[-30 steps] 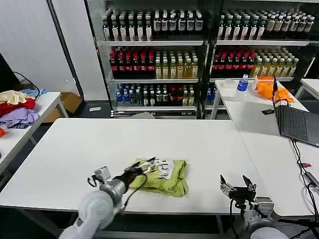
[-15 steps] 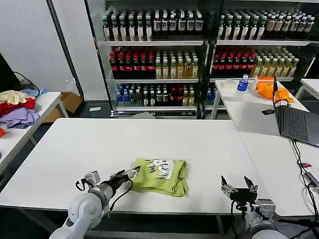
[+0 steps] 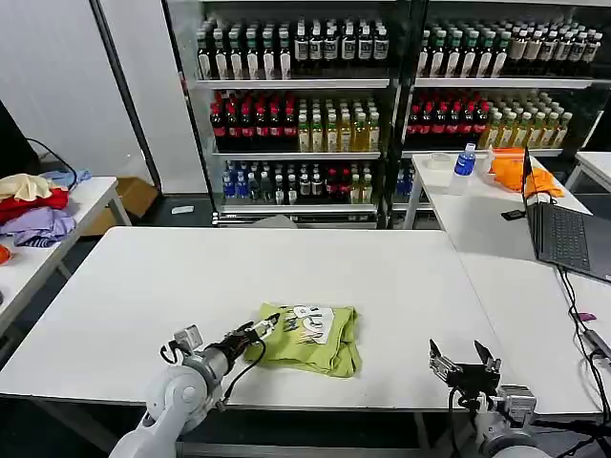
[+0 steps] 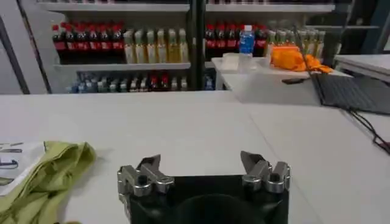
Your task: Fold and organize the clothes.
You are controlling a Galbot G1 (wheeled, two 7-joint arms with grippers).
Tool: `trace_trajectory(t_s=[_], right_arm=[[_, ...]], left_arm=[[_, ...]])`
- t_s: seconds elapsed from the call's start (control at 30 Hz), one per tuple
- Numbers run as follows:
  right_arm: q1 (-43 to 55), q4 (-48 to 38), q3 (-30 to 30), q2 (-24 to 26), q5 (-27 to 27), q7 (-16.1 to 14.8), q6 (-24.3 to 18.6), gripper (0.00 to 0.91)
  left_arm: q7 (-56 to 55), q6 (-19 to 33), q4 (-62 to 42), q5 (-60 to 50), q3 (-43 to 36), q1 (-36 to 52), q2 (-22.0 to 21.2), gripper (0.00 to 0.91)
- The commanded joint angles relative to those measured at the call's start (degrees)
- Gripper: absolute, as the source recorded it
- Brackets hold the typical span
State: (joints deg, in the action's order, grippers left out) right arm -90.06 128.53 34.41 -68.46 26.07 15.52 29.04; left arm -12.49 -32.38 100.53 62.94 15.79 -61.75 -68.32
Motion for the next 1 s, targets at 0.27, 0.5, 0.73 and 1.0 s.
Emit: trace_trajectory(t_s=[0.27, 0.5, 0.73, 1.0], right_arm=[[0.55, -0.31, -0.12, 0.36, 0.25, 0.13, 0.2, 0.907], [1.03, -0.72, -0.4, 0.42, 0.36, 0.16, 0.22, 0.907], [1.4, -1.05, -0.64, 0.43, 0.41, 0.22, 0.27, 0.907], [1.7, -1.16, -0.48, 0.44, 0.71, 0.33, 0.34, 0.907]], left_arm=[[3.07, -0.64, -1.16, 1.85, 0.3, -2.78, -0.7, 0.222], [3.61, -0.42, -1.23, 2.06, 0.66, -2.64, -1.19, 0.02], [3.56, 0.12, -1.26, 4.18, 1.74, -1.52, -1.34, 0.02], [1.97, -0.23, 4.99, 7.98, 5.9, -1.48, 0.23, 0.02]])
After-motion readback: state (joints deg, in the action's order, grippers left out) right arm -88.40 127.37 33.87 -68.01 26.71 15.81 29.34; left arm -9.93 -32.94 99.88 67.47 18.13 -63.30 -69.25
